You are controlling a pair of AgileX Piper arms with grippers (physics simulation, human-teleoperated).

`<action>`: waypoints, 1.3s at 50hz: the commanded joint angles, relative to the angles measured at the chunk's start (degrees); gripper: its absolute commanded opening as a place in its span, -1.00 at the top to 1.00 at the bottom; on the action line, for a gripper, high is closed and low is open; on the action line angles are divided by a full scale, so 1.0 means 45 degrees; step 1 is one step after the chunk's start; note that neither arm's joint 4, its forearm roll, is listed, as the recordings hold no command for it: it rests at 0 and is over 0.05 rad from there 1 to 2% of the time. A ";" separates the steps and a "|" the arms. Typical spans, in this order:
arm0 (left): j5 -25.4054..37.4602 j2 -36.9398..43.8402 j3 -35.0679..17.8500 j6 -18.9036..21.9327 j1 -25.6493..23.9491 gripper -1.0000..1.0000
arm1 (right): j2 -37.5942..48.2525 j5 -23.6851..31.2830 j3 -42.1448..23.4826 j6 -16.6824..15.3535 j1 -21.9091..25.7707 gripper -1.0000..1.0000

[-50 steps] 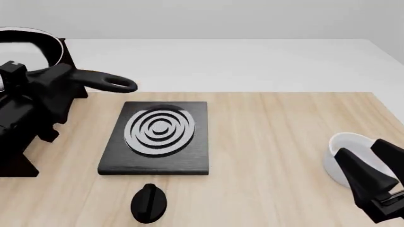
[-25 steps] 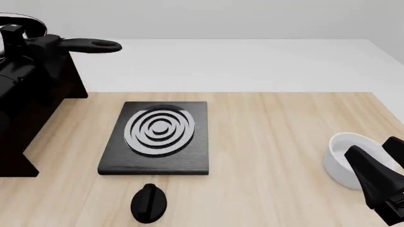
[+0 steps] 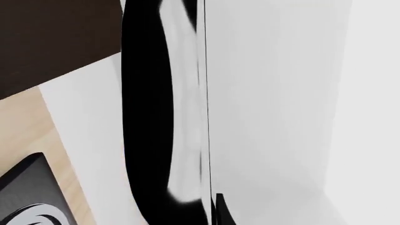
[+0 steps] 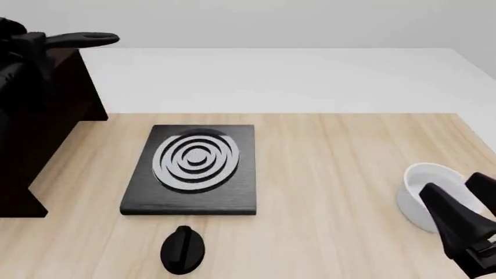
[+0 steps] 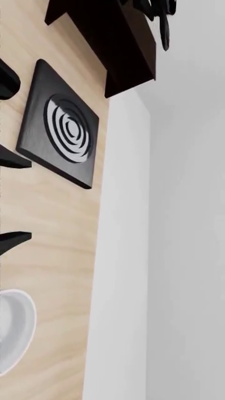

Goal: Put the frying pan on the cabinet shelf.

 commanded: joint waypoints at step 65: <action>-0.2957 0.1959 0.2050 -0.0218 0.2262 -1.00 | 0.0757 -0.1078 0.0906 -0.0386 0.0420 -1.00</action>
